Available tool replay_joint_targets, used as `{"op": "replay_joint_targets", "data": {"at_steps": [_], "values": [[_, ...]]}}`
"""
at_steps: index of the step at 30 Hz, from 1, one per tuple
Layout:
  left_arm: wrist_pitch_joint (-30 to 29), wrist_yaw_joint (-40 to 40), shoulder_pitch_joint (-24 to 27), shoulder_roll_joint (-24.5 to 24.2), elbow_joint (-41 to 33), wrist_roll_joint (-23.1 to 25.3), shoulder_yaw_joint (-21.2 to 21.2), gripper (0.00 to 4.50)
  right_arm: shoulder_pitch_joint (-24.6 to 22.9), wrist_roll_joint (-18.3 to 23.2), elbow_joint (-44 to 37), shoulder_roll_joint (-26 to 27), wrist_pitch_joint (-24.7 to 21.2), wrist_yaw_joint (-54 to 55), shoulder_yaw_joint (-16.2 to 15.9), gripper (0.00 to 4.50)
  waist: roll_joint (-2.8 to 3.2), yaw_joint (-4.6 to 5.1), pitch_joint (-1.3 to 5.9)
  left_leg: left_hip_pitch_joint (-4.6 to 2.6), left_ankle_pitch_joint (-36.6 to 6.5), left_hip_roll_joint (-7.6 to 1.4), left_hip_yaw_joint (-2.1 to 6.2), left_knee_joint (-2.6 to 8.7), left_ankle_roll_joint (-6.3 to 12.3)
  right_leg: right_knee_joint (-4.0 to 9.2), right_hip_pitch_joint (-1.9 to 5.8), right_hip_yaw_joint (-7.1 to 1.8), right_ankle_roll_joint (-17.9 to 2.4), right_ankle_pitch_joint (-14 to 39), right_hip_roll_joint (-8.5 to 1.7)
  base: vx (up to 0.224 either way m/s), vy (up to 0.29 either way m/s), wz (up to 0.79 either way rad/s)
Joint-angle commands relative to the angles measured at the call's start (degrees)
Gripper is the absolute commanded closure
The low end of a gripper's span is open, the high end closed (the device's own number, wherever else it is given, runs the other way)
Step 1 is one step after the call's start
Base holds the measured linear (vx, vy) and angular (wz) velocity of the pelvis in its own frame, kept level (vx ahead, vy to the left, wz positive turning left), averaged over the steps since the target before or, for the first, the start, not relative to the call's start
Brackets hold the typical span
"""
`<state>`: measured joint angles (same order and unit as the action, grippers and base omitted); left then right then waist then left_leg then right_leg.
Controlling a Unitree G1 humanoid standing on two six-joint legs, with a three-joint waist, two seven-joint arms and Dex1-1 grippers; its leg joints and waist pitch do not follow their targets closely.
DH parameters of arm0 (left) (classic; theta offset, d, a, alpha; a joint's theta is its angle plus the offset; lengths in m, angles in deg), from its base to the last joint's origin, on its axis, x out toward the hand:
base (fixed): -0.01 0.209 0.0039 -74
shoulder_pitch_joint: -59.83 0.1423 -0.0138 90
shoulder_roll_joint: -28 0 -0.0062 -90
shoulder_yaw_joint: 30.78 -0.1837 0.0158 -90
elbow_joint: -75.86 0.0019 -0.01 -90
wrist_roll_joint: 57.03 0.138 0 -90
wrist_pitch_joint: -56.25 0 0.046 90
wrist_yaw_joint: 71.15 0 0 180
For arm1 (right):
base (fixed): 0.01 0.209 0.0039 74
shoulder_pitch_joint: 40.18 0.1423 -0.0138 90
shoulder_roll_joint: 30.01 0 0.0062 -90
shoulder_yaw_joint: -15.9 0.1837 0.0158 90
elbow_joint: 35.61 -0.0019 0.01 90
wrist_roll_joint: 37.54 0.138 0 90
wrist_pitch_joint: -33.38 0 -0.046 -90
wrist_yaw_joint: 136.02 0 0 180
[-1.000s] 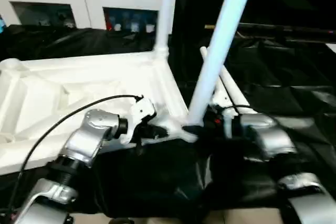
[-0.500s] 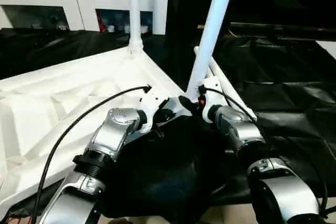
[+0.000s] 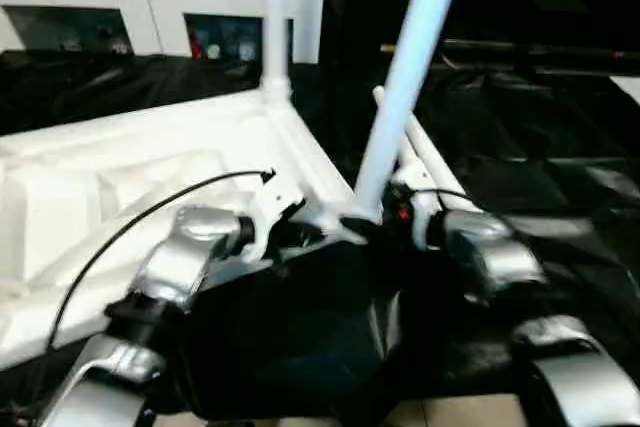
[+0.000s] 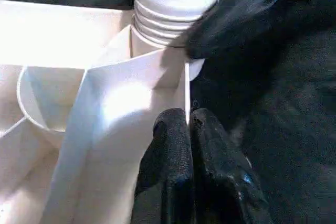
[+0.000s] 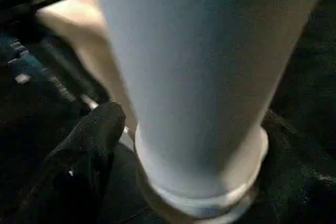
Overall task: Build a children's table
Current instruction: Rotate leg to tighten
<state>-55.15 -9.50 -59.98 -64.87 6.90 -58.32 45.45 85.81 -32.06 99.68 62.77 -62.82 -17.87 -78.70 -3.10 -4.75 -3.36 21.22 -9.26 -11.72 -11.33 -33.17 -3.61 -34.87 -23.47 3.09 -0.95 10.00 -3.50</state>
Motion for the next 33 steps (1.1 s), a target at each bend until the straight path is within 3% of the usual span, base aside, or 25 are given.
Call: {"op": "replay_joint_targets", "data": {"at_steps": [1, 5, 7, 10, 11, 18, 21, 22, 23, 26, 30, 32, 33], "values": [[2.4, 3.5, -0.7, 0.9, -3.7, -3.5, -1.4, 4.50, -1.0, 1.9, -2.9, 0.7, -2.0, -7.1, -3.5, 0.64, 0.22, -0.28, 3.65, -1.07, -13.5, -2.08, 0.74, 3.54, 2.13, 4.24, 2.57, -2.54, -12.1, 13.8, -4.37, 0.000, 0.000, 0.00], [2.0, 6.0, -0.4, -0.4, -4.4, -4.1, -1.6, 4.50, -1.8, 2.0, -4.5, -0.3, -3.2, -9.5, -4.0, 0.64, 0.25, -0.69, 3.52, -1.26, -15.3, -2.14, 0.84, 3.70, 0.82, 4.49, 2.37, -2.53, -11.1, 17.7, -4.48, 0.000, 0.000, 0.00], [2.1, 6.6, -0.3, -0.7, -4.4, -4.1, -1.6, 4.50, -2.1, 2.2, -5.3, -0.6, -4.0, -10.2, -4.2, 0.95, 0.44, -0.64, 3.52, -1.31, -15.8, -2.10, 0.88, 3.74, 0.53, 4.67, 2.31, -2.57, -10.7, 18.6, -4.46, 0.000, 0.000, 0.00], [2.1, 7.3, -0.3, -1.0, -4.4, -4.2, -1.6, 4.50, -2.7, 2.5, -6.9, -0.9, -5.4, -11.2, -4.6, 0.99, 0.23, -0.71, 3.58, -1.24, -14.9, -2.08, 0.93, 3.77, 0.46, 4.55, 2.38, -2.55, -10.7, 17.8, -4.47, 0.000, 0.000, 0.00], [2.1, 7.4, -0.3, -1.1, -4.4, -4.3, -1.6, 4.50, -2.8, 2.6, -7.2, -0.8, -5.7, -11.3, -4.7, 1.27, 0.26, -0.74, 3.58, -1.18, -14.9, -2.07, 0.94, 3.76, 0.45, 4.51, 2.41, -2.54, -10.6, 17.8, -4.46, 0.000, 0.000, 0.00], [2.3, 5.8, 0.3, -0.8, -4.5, -3.6, -1.5, 4.50, -3.6, 2.7, -8.2, 0.5, -6.9, -10.5, -4.8, 1.68, 0.03, -0.75, 3.64, -1.12, -13.9, -2.04, 0.93, 3.69, 0.63, 4.37, 2.45, -2.52, -10.8, 16.9, -4.55, 0.000, 0.000, 0.00], [2.5, -0.7, -1.1, 1.3, -1.7, -1.1, -0.3, 4.50, -2.4, 0.8, -4.1, 3.1, -5.3, -1.6, -3.0, 1.73, 0.06, -0.50, 3.51, -1.19, -14.6, -1.97, 0.99, 3.73, 0.08, 4.61, 2.22, -2.61, -10.4, 18.6, -4.64, 0.000, 0.000, 0.00], [2.0, -5.6, -2.5, 2.9, 0.4, 0.3, 0.6, 4.50, -0.9, -0.9, -0.2, 4.8, -4.3, 6.7, -1.7, 1.73, 0.12, -0.38, 3.50, -1.27, -14.9, -1.92, 0.98, 3.73, -0.24, 4.70, 2.11, -2.62, -10.2, 19.3, -4.64, 0.000, 0.000, 0.00], [1.8, -6.6, -2.7, 3.2, 0.8, 0.5, 0.8, 4.50, -0.6, -1.2, 0.6, 5.2, -4.2, 8.5, -1.4, 1.74, 0.09, 0.08, 3.25, -1.38, -16.4, -1.73, 1.07, 3.81, -1.26, 5.08, 1.93, -2.49, -9.8, 22.6, -4.64, 0.000, 0.000, 0.00], [-1.5, -17.6, -6.0, 7.7, 4.4, 2.1, 3.4, 4.50, 2.8, -2.9, 8.9, 9.1, -2.5, 27.9, 2.3, 1.75, 0.28, 0.48, 3.28, -1.66, -18.6, -1.73, 1.45, 3.84, -2.57, 5.66, 1.80, -2.33, -7.8, 28.2, -4.89, 0.000, 0.000, 0.00], [-3.9, -22.9, -7.8, 10.5, 5.7, 2.3, 4.7, 4.50, 4.0, -1.9, 11.0, 11.6, -2.7, 34.5, 4.2, 1.76, 0.11, 0.79, 3.44, -1.45, -18.8, -1.62, 1.40, 3.78, -1.87, 5.64, 1.81, -2.34, -7.3, 26.2, -4.65, 0.000, 0.000, 0.00], [-4.4, -25.4, -8.8, 12.7, 6.7, 2.3, 5.0, 4.50, 4.7, -0.5, 11.9, 13.6, -2.4, 35.0, 5.6, 1.21, 0.13, 0.92, 3.74, -1.26, -17.0, -1.56, 1.17, 3.67, -1.09, 5.17, 1.96, -2.46, -8.2, 21.3, -4.41, 0.000, 0.000, 0.00], [-4.1, -25.7, -9.1, 13.5, 7.1, 2.2, 4.9, 4.50, 5.1, -0.1, 12.6, 14.2, -2.1, 35.0, 6.2, 1.21, 0.05, 0.85, 3.75, -1.30, -16.8, -1.59, 1.15, 3.64, -0.87, 5.11, 1.93, -2.44, -8.5, 20.5, -4.42, 0.000, 0.000, 0.00]]}}
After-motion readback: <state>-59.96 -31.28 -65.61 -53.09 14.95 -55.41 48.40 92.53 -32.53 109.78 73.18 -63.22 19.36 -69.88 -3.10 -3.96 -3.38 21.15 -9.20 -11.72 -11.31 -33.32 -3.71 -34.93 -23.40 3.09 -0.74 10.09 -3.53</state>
